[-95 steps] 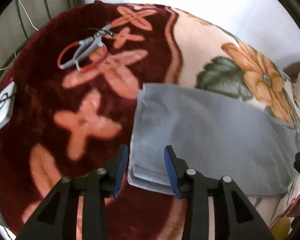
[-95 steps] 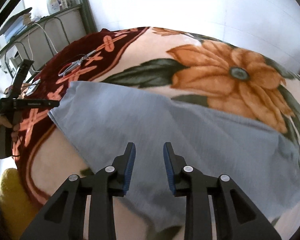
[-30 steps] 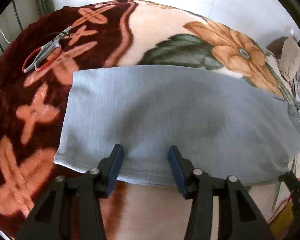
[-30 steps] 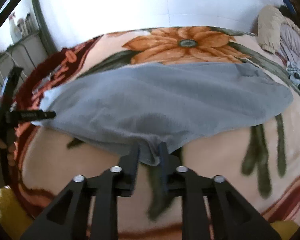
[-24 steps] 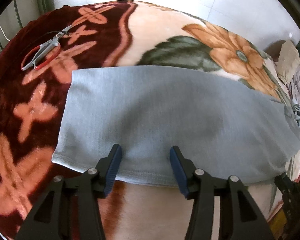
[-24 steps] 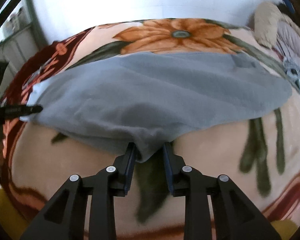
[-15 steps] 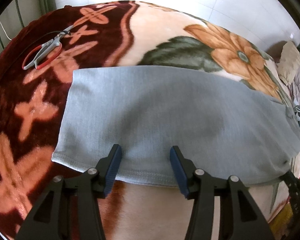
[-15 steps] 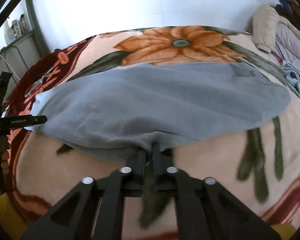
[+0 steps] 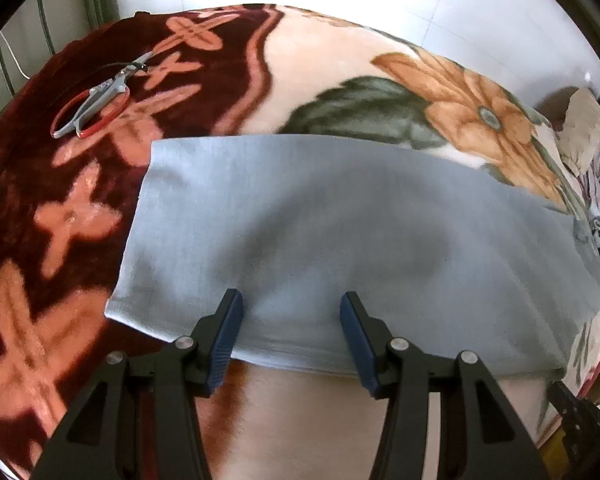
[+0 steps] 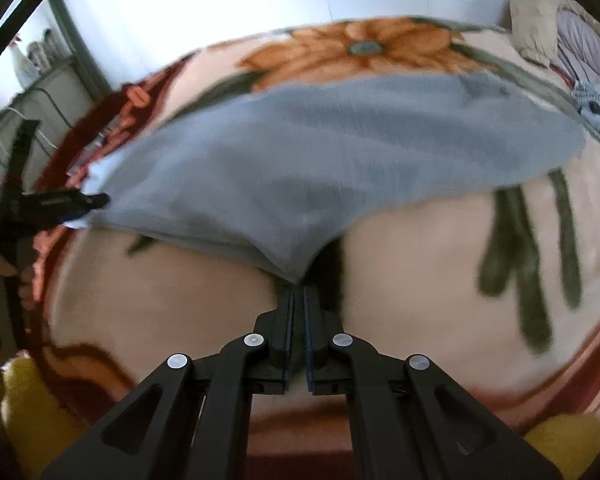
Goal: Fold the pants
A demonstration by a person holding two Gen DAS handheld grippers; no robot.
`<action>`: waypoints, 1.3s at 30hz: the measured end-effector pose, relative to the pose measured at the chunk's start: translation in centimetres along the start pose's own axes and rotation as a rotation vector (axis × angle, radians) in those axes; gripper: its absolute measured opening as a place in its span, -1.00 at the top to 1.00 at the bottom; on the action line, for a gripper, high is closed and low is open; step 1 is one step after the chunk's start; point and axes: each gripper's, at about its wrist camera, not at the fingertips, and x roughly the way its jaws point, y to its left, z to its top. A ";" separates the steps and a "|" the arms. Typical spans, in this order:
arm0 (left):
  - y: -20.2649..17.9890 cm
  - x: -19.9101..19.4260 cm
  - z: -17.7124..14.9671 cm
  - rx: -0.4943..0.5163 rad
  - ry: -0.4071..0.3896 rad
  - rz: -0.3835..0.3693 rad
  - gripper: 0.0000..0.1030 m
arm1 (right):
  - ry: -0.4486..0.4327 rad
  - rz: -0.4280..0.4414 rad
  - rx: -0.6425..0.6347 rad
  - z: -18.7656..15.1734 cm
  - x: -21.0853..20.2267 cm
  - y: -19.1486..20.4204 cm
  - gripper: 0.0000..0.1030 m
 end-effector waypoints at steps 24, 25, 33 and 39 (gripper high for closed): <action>-21.3 0.1 -4.0 0.208 0.103 -0.218 -0.04 | -0.029 0.011 0.054 15.1 -1.5 -18.9 0.35; -21.5 0.1 -4.1 0.210 0.102 -0.206 -0.04 | -0.024 0.011 0.040 15.5 -1.2 -18.9 0.33; -21.5 0.2 -4.4 0.157 0.112 -0.164 -0.05 | 0.055 -0.063 -0.166 18.5 3.4 -19.2 0.25; -21.9 0.4 -4.7 0.158 0.103 -0.146 -0.11 | 0.121 -0.069 -0.240 19.4 6.2 -20.3 0.25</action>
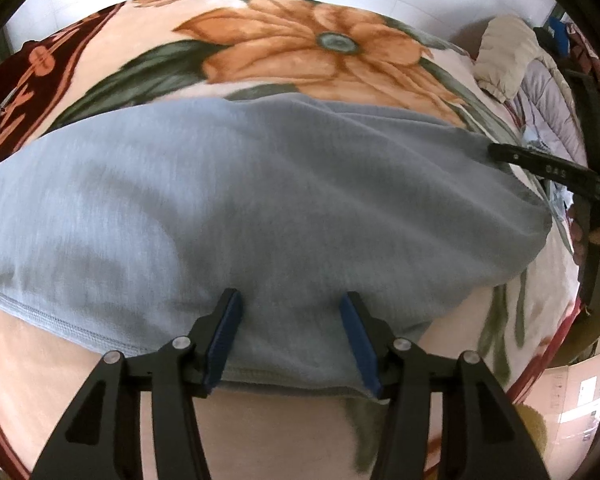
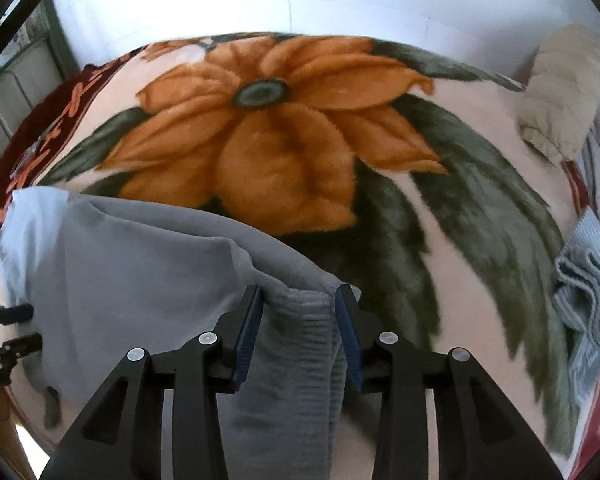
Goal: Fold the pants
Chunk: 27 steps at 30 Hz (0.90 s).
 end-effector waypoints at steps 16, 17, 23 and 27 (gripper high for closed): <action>-0.3 0.2 -0.1 0.009 -0.019 0.027 -0.16 | 0.002 0.076 -0.055 -0.5 0.8 0.8 0.26; -0.3 0.2 -0.2 0.010 -0.018 0.027 -0.16 | -0.002 0.070 -0.060 -0.5 0.7 0.9 0.37; -0.4 0.0 -0.2 -0.007 -0.026 0.031 -0.17 | -0.191 0.007 0.013 0.4 -2.5 -0.1 0.55; -0.6 0.2 -0.3 0.006 -0.032 0.040 -0.17 | -0.151 -0.030 0.046 1.6 -0.2 -1.4 0.55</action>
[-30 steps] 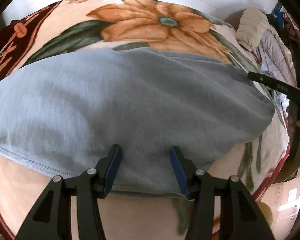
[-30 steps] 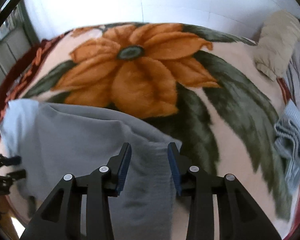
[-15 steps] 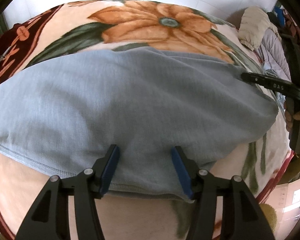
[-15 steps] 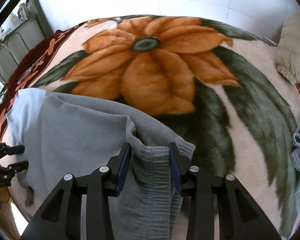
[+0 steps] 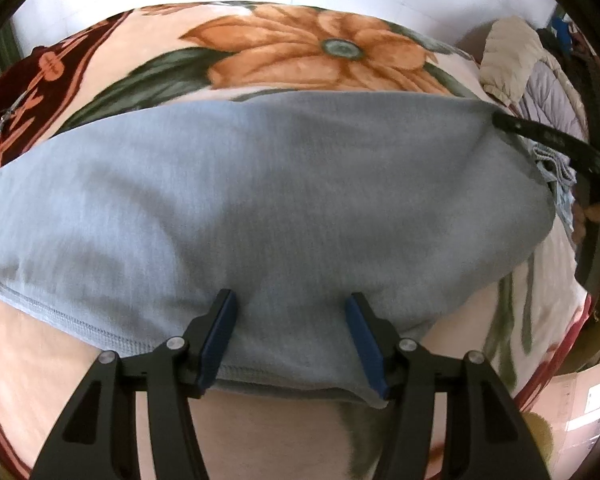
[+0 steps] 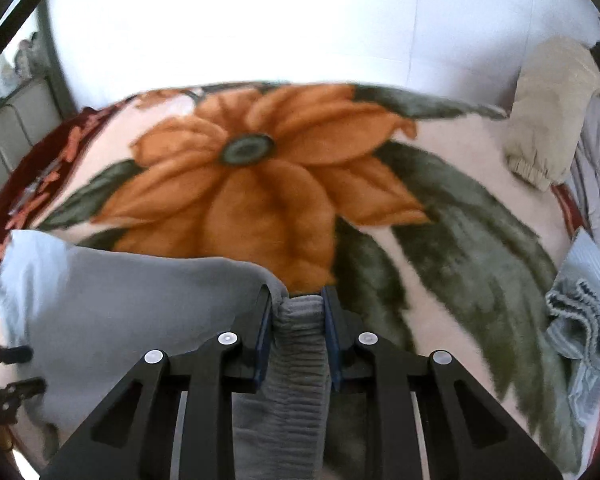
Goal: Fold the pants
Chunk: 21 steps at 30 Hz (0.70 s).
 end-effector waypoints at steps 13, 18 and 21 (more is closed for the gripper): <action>0.1 0.0 0.0 0.009 0.005 -0.008 -0.18 | 0.034 -0.125 -0.027 -0.3 -1.3 0.8 0.33; 0.1 -0.3 0.2 -0.014 0.006 -0.016 -0.18 | 0.044 -0.039 -0.085 -1.4 -5.7 4.5 0.31; 0.2 -0.5 0.3 -0.031 0.009 -0.026 -0.18 | 0.077 0.057 -0.105 -3.0 -5.9 6.9 0.31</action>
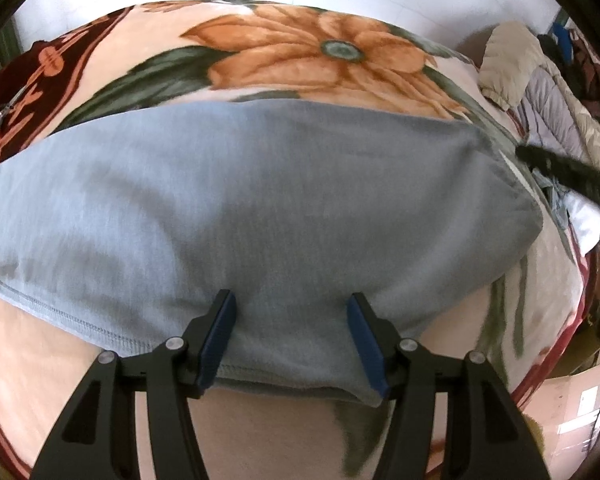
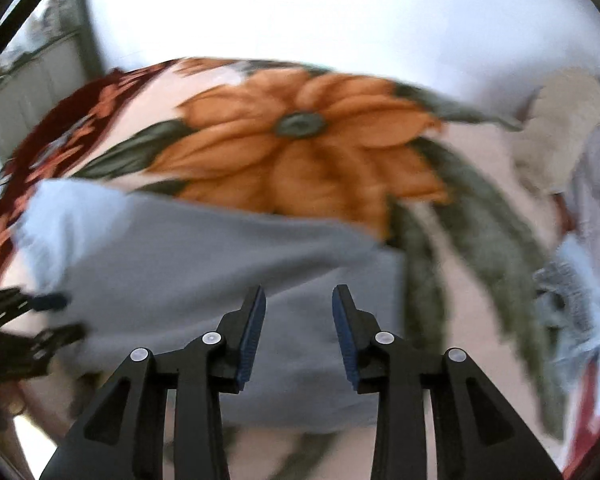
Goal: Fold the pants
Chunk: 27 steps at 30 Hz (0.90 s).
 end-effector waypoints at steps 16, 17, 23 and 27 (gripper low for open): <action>-0.2 0.2 -0.8 0.053 -0.004 0.019 -0.19 | 0.088 -0.028 0.055 -7.7 1.6 0.1 0.32; -0.2 0.1 -0.9 0.058 -0.001 0.023 -0.19 | 0.092 -0.040 0.058 -7.7 1.4 0.3 0.32; 1.5 -2.2 -1.2 0.023 0.000 0.040 -0.19 | 0.060 -0.027 0.117 -7.4 -1.0 2.2 0.31; 3.4 -4.2 -1.7 0.003 -0.012 0.069 -0.20 | 0.018 -0.005 0.118 -7.6 -3.2 4.9 0.31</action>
